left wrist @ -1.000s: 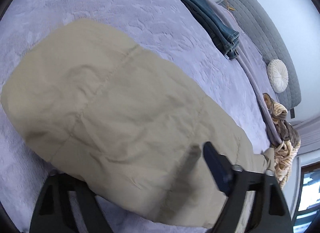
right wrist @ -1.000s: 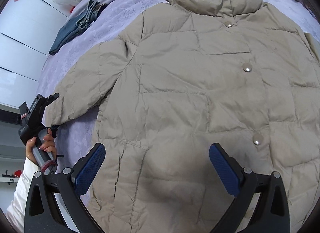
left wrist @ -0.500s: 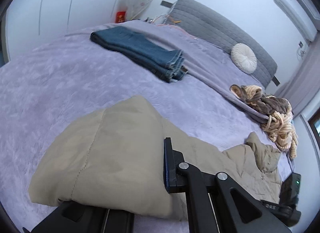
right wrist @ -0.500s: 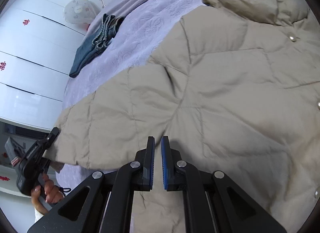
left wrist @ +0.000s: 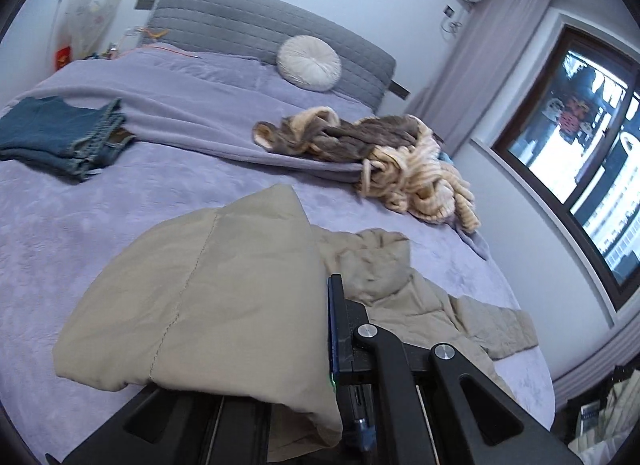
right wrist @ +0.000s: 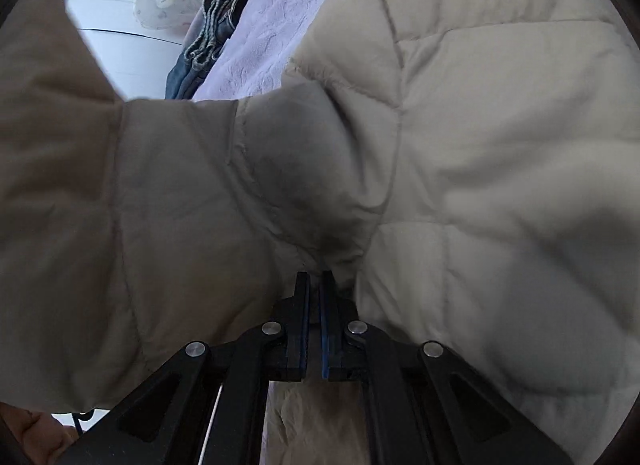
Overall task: Fold large clothes
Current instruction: 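Lay the sleeve across the jacket front and open the left tool, then grasp the jacket side edge with the left tool and fold it inward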
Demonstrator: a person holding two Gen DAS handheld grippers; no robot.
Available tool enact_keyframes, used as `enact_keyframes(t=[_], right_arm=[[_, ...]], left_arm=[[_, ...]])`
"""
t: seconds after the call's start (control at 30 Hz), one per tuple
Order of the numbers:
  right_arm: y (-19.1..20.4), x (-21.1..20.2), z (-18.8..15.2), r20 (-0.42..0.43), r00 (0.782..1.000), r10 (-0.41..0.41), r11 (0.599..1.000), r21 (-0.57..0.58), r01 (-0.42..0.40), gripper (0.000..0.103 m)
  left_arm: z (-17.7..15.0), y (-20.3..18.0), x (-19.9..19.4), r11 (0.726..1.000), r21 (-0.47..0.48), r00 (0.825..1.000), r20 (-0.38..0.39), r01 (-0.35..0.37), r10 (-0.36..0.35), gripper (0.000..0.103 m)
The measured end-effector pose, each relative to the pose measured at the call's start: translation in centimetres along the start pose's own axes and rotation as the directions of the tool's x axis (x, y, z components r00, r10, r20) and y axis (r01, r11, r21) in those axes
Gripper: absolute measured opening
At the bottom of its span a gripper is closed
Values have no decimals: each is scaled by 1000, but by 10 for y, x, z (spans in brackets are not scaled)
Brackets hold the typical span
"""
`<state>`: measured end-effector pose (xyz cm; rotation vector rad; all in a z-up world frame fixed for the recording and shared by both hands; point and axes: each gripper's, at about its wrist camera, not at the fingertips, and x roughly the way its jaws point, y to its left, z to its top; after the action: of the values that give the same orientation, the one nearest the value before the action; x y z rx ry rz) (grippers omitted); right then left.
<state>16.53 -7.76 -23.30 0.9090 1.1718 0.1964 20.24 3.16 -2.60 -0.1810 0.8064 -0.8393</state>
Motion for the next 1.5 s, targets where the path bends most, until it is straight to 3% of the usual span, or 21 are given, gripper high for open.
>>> enact_keyframes(t=[0.17,0.3,0.43,0.47,0.5,0.53,0.6,0.63,0.77,0.83,0.87,0.9,0.97,1.07,1.13,1.23,1.3,1.37,1.4,1.43,1.5], right_arm=[[-38,-92,-13,153,981,-118,993,-2,120,4],[-81,-156,-29,223,945,-240,971,48,235,5],[-117,-187,-41,232,929,-287,957,114,267,5],[-124,-192,-45,232,929,-288,956,127,265,5],[-129,-195,-47,232,931,-282,957,139,255,5],[-130,-197,-47,232,931,-281,957,145,252,5],[-131,-200,-44,233,929,-286,955,144,258,7],[-133,-213,-42,235,927,-292,954,141,265,7],[-111,-206,-25,230,905,-359,933,82,350,10],[-90,-203,-20,241,891,-385,918,8,395,37],[-76,-202,-19,261,883,-390,910,-40,413,71],[-58,-200,-19,290,878,-381,899,-103,425,87],[-23,-187,-15,317,865,-388,851,-237,469,87],[26,-146,-14,354,819,-452,714,-406,570,87],[48,-115,-20,380,781,-496,601,-498,625,87],[68,-72,-28,466,679,-568,389,-575,720,87],[73,-56,-21,509,633,-584,317,-574,755,87],[72,-52,-5,525,604,-600,321,-533,783,87],[68,-57,4,525,597,-607,348,-501,793,87],[62,-64,16,521,592,-615,391,-450,803,87],[46,-86,33,513,583,-630,468,-349,812,85]], left_arm=[[-29,-59,83,991,127,989,-149,36,-16,8],[-81,-82,142,964,266,957,-276,-8,84,8],[-129,-78,170,930,362,916,-347,-70,204,8],[-135,-76,171,925,370,912,-345,-83,220,9],[-138,-76,168,922,375,914,-335,-94,229,21],[-139,-76,163,925,369,917,-333,-85,218,56],[-139,-80,152,928,362,928,-310,-87,208,96],[-133,-81,141,922,371,934,-279,-108,222,96],[-117,-70,100,934,340,940,-272,-107,206,96],[-104,-51,67,949,290,951,-241,-121,195,96],[-95,-38,53,957,254,954,-227,-137,196,96],[-88,-21,42,965,208,954,-218,-158,203,96],[-76,21,28,975,81,949,-228,-205,218,96],[-73,98,23,954,-165,940,-278,-249,198,96],[-79,139,26,920,-333,951,-288,-206,108,96],[-88,169,46,864,-493,959,-282,-107,-42,84],[-86,173,61,850,-521,960,-269,-77,-77,84],[-81,172,74,854,-516,960,-266,-69,-83,83],[-77,171,80,858,-509,963,-260,-72,-73,62],[-74,168,85,865,-494,962,-268,-86,-57,31],[-67,162,90,882,-454,960,-280,-125,-8,19]])
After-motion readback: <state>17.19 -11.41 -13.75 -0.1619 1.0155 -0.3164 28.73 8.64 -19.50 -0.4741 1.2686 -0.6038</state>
